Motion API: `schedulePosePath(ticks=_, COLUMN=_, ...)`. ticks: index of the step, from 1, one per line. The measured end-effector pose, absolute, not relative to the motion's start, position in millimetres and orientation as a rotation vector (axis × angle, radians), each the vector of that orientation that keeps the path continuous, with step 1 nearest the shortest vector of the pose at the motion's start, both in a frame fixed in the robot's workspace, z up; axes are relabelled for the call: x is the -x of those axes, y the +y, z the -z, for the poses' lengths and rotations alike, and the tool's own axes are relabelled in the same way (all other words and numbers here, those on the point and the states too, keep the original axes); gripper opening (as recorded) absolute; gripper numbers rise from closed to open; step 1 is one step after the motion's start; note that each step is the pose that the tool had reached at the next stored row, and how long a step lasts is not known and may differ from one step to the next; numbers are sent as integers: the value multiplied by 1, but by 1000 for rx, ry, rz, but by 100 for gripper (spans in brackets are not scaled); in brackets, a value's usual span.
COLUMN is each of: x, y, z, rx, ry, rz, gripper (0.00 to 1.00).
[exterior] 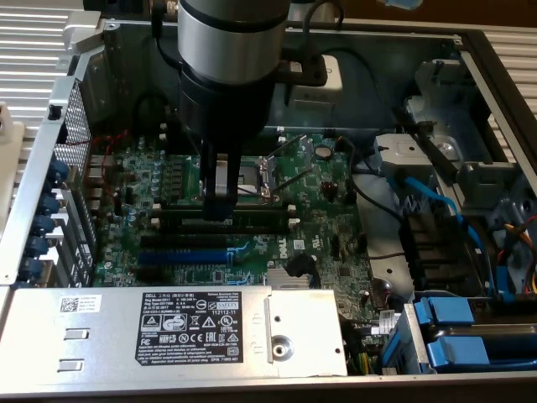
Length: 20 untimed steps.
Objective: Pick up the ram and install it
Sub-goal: 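Press down the ram until it locks into place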
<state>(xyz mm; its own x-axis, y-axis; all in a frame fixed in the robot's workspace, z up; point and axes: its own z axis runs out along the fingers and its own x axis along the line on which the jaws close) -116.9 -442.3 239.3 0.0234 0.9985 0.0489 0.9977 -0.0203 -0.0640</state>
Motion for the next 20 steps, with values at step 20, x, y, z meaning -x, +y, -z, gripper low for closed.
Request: schedulePosePath(ticks=20, x=117, y=-442, z=-239, rx=2188, ry=-2141, rz=-15, gripper=11)
